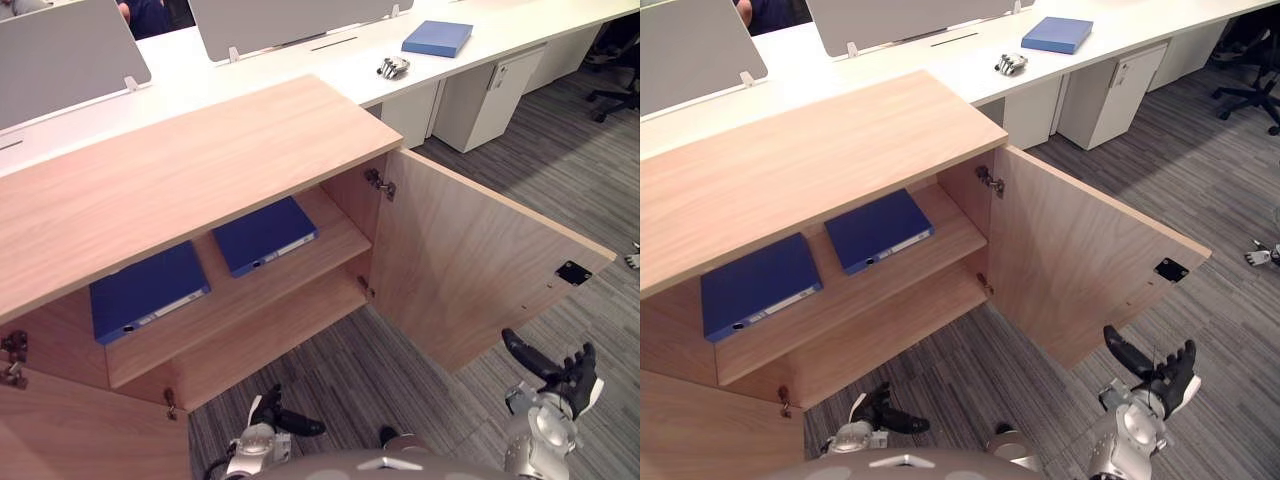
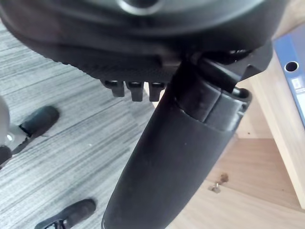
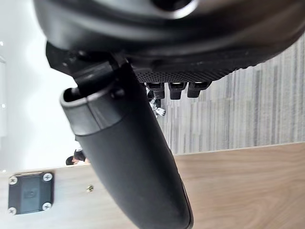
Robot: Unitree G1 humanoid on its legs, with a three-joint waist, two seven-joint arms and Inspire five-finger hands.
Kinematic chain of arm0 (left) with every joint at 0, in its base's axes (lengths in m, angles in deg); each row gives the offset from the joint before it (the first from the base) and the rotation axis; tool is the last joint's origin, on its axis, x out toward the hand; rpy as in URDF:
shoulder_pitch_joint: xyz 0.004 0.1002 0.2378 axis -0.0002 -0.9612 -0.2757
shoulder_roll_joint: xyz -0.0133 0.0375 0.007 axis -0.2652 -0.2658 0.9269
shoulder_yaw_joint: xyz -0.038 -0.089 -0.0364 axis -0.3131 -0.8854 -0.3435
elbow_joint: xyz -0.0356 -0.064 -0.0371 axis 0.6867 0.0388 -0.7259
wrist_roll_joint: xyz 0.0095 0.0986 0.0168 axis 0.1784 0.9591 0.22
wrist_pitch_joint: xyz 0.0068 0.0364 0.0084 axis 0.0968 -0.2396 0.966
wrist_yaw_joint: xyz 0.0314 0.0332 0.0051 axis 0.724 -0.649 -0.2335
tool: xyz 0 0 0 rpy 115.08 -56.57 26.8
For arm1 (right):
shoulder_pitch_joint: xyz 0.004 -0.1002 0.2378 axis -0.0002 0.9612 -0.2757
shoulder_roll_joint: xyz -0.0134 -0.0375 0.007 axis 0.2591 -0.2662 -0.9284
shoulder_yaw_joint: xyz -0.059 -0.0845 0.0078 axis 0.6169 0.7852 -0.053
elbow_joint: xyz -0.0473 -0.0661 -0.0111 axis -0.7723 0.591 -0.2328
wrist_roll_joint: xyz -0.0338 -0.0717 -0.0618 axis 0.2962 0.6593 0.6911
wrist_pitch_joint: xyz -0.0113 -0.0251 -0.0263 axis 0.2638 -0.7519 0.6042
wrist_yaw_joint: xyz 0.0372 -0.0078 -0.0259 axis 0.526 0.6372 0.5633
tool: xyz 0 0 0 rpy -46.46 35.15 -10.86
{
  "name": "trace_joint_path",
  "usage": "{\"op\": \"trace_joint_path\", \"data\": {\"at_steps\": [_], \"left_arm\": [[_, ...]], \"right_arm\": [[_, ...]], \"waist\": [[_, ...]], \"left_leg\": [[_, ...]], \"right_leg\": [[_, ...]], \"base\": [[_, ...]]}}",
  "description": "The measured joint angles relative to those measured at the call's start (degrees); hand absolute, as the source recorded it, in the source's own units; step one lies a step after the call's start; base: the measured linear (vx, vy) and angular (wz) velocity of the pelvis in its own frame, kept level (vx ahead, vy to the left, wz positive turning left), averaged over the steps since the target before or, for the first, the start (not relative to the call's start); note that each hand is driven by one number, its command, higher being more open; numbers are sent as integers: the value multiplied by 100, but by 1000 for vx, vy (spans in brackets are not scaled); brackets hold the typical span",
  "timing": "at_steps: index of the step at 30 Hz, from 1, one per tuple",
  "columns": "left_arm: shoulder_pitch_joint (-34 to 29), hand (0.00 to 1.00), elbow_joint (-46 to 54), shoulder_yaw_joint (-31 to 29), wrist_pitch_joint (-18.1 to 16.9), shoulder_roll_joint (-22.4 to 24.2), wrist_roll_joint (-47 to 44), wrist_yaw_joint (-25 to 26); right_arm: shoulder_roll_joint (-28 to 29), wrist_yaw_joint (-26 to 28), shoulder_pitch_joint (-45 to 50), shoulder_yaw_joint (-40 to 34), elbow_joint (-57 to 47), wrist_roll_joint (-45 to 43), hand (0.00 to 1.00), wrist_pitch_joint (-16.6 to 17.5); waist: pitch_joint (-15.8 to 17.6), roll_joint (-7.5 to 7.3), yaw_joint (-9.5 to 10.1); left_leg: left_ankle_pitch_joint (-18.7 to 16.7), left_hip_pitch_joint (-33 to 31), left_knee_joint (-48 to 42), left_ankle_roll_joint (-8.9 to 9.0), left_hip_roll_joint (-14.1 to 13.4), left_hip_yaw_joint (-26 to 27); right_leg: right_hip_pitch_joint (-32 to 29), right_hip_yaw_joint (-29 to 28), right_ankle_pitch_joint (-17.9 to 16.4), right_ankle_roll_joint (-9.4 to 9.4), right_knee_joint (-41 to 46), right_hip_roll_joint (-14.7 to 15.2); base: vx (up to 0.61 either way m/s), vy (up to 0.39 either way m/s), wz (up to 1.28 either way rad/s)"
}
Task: Walk over to the cabinet, pick up the folder, carry it to the office cabinet, place the folder inside the office cabinet, then close the office cabinet door
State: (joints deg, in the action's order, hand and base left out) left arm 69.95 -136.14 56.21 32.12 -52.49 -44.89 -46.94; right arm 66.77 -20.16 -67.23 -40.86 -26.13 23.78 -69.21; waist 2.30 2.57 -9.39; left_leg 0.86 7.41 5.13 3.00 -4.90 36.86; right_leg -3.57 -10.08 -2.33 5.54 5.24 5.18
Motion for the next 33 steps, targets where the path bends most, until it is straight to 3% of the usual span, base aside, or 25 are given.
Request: {"op": "trace_joint_path", "data": {"at_steps": [4, 12, 19, 27, 33], "left_arm": [[-114, 100, -20, 5, -2, -50, 0, -44], [-168, 100, -41, 137, -30, -395, -1, -99], [-173, 100, -126, 295, -30, -490, 12, -106], [-160, 100, -125, 501, -31, -497, 27, -111], [-128, 100, -125, 513, -30, -498, 82, -109]], "right_arm": [[-424, 32, -342, -5, 45, -3, 100, 2], [-1188, 143, -861, -23, 666, 11, 100, 8], [-1204, 140, -988, -19, 817, 8, 100, 8], [-1149, 191, -976, 34, 780, 55, 100, 8], [-801, 221, -726, 256, 282, 65, 100, 16]], "waist": [[-9, 90, -11], [-28, 125, -21], [-6, 166, -36], [5, 191, -42], [7, 187, -49]], "left_leg": [[14, -84, -2, -3, 7, -110], [58, -257, -5, -52, 38, -462], [55, -261, -4, -49, 23, -1005], [65, -329, -3, -44, 26, -1069], [66, -329, -4, -43, 16, -1072]], "right_leg": [[-20, 92, 0, 0, -43, 15], [52, 385, 19, 15, -231, 83], [70, 431, 37, 25, -266, 88], [75, 464, 173, 51, -440, 100], [105, 468, 216, 57, -488, 91]], "base": [[-5, -36, 12], [0, -21, 18], [-8, -26, 2], [-57, -2, 1], [-12, -2, 0]]}}
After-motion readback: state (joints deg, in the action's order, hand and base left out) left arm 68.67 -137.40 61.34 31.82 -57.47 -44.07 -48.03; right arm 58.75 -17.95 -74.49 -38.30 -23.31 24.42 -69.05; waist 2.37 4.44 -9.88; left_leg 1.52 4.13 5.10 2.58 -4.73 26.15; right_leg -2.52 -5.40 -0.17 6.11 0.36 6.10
